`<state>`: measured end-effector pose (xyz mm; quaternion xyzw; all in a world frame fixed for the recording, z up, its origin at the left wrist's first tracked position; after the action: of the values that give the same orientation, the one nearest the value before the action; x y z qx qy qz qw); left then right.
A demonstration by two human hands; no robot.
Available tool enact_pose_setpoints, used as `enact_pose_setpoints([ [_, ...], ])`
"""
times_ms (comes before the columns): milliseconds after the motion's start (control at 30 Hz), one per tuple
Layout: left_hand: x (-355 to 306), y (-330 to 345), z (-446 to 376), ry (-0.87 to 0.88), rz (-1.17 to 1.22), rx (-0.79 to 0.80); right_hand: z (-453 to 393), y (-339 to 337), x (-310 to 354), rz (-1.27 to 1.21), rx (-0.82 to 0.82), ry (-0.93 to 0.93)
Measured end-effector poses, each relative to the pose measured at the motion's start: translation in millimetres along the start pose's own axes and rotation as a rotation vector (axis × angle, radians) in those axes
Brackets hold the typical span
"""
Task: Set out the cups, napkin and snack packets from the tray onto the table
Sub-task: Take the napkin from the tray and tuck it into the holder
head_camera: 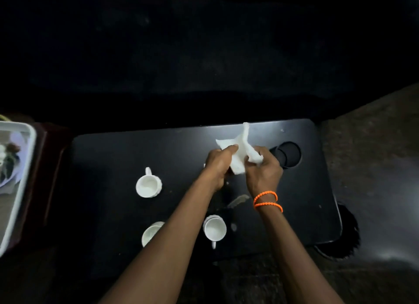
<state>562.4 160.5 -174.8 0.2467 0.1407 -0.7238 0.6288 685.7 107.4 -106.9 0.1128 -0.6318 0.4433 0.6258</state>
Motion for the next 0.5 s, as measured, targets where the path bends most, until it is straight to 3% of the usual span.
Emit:
enact_pose_setpoints([
  [167,10,72,5,0.017,0.025,0.081,-15,-71,-17,0.097,-0.133,-0.09],
  [267,9,113,11,0.034,-0.025,0.186,-29,-101,-32,0.113,-0.19,-0.002],
  [367,9,141,13,-0.009,-0.09,0.241,-47,-115,-45,0.186,-0.156,0.121],
  [500,2,152,6,-0.049,-0.072,0.193,-71,-110,-37,0.239,-0.053,0.163],
])
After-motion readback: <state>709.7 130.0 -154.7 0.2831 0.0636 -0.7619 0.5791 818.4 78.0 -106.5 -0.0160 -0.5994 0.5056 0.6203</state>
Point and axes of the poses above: each hand's wrist, its own z-axis away from the middle knuckle, its own y-axis out of the palm, x = y × z, the point moved 7 cm from there along -z, towards the middle knuckle, and after that the axes turned 4 degrees about -z, right-handed, at the moved point
